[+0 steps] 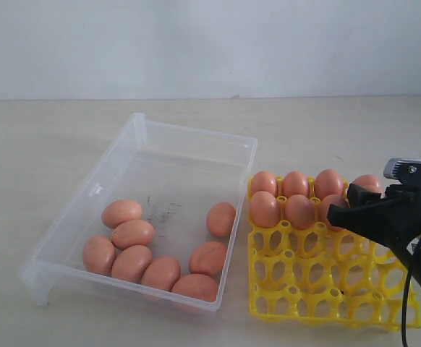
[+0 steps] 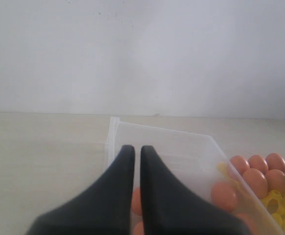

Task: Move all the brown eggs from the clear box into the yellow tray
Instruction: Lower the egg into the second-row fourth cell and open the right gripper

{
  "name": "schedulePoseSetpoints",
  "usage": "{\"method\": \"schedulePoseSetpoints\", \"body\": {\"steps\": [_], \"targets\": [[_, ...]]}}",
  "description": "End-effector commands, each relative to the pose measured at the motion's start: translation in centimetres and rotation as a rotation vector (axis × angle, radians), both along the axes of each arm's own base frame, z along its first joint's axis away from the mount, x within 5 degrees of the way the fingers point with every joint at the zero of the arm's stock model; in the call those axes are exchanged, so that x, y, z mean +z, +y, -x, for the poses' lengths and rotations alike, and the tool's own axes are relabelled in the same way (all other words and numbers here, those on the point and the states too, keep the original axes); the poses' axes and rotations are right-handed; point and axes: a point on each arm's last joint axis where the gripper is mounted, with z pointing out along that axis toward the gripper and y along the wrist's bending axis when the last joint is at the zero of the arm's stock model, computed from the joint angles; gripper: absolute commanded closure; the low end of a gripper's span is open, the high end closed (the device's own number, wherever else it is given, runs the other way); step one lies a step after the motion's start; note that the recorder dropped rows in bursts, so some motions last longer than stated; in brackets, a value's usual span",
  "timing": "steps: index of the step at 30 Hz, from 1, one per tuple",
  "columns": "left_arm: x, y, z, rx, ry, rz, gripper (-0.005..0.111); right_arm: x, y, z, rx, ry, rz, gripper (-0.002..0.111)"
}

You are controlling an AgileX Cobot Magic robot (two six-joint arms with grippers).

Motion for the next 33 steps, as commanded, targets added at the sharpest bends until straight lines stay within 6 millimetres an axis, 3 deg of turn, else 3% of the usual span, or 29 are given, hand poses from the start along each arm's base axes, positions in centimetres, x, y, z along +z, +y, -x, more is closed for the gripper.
{"method": "schedulePoseSetpoints", "body": {"steps": [1, 5, 12, 15, 27, 33], "targets": [[-0.1, 0.0, 0.0, -0.008, 0.002, 0.010, 0.103, 0.2, -0.1, -0.1, -0.005, -0.021, 0.008, 0.109], [-0.1, 0.0, 0.0, -0.008, 0.002, 0.010, 0.103, 0.2, -0.1, -0.1, -0.003, -0.021, 0.008, 0.102], [0.0, -0.1, 0.0, -0.009, -0.002, 0.012, 0.103, 0.2, -0.1, -0.1, -0.001, -0.021, 0.009, 0.071], [0.0, -0.1, 0.0, -0.009, -0.002, 0.012, 0.103, 0.2, -0.1, -0.1, -0.001, -0.021, 0.009, 0.063], [0.0, -0.1, 0.0, -0.009, -0.002, 0.012, 0.103, 0.5, -0.1, -0.1, -0.002, -0.029, 0.005, 0.063], [0.0, 0.0, 0.0, -0.009, 0.000, 0.011, 0.103, 3.3, -0.3, 0.6, 0.003, -0.130, -0.035, 0.063]]}}
